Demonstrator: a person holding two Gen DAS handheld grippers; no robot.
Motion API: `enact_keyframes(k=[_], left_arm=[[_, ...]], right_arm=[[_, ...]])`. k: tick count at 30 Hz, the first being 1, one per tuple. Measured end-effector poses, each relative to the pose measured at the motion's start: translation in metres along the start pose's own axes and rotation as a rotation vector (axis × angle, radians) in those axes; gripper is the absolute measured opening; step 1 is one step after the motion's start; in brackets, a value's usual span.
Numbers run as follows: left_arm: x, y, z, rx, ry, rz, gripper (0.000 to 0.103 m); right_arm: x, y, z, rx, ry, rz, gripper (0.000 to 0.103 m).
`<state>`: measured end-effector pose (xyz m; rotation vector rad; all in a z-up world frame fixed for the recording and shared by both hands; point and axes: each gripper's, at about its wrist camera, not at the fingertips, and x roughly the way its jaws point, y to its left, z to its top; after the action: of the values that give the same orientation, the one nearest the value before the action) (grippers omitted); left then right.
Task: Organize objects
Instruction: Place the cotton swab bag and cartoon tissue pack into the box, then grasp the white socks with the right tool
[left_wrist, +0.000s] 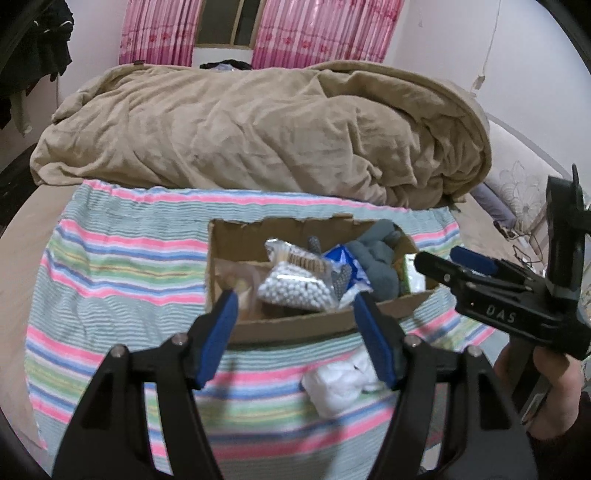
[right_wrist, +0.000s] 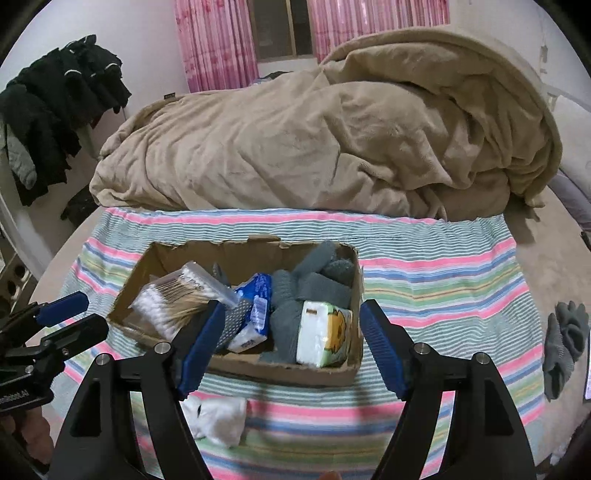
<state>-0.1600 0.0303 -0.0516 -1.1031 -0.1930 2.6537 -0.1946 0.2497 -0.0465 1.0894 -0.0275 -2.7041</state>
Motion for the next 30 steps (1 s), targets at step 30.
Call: enact_keyframes(k=[30], left_arm=[[-0.006, 0.047, -0.079, -0.095, 0.096, 0.079, 0.067]], right_arm=[[0.004, 0.047, -0.072, -0.018, 0.117, 0.081, 0.078]])
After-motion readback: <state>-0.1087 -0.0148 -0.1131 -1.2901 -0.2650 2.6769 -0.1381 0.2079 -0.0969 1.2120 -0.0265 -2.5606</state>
